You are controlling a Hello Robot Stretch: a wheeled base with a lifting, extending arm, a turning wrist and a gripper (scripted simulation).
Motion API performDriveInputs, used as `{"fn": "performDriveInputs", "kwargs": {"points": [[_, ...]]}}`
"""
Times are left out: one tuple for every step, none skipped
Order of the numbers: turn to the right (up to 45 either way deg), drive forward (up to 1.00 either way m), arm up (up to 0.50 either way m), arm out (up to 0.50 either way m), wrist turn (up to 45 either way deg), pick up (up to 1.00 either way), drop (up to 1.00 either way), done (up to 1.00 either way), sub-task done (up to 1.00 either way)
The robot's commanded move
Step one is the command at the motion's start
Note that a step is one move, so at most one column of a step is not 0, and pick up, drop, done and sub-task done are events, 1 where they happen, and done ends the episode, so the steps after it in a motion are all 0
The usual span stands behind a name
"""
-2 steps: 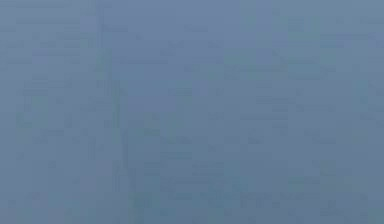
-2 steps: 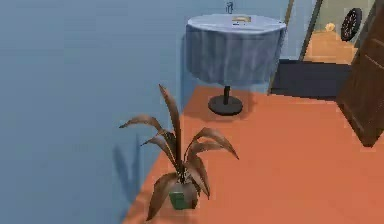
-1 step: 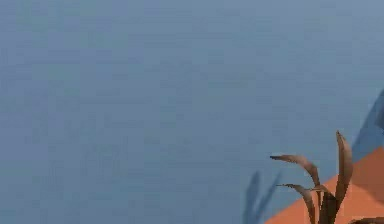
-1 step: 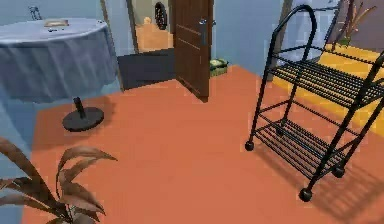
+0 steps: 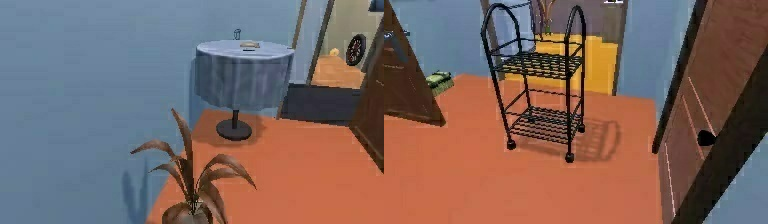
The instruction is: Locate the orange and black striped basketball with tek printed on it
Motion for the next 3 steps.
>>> {"fn": "performDriveInputs", "kwargs": {"points": [[15.0, 0.00, 0.00, 0.00, 0.0, 0.00, 0.00, 0.00, 0.00], [0.0, 0.05, 0.00, 0.00, 0.0, 0.00, 0.00, 0.00, 0.00], [30.0, 0.00, 0.00, 0.00, 0.0, 0.00, 0.00, 0.00, 0.00]]}}
